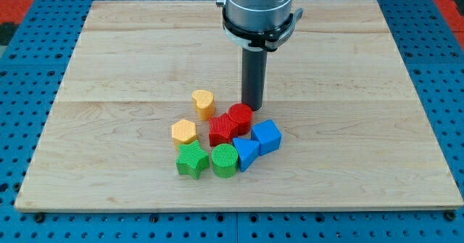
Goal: Separate the green star from the yellow hexagon
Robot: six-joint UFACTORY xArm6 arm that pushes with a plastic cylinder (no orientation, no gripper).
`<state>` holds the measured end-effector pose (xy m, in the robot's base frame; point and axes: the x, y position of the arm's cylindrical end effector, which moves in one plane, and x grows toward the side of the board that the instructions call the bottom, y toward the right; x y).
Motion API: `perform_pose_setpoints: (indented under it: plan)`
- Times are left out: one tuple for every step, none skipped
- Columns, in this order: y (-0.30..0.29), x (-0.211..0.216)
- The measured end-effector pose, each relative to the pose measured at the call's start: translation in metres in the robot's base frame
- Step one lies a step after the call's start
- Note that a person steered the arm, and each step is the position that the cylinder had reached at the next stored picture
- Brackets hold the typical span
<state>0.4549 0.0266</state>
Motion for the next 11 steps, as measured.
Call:
perform_pose_setpoints:
  plan:
    - [0.003, 0.0]
    - [0.005, 0.0]
    - [0.005, -0.004]
    - [0.005, -0.023]
    - [-0.008, -0.03]
    - [-0.011, -0.031]
    - [-0.008, -0.031]
    - [-0.005, -0.034]
    - [0.003, -0.036]
    - [-0.003, -0.027]
    - [-0.044, -0.028]
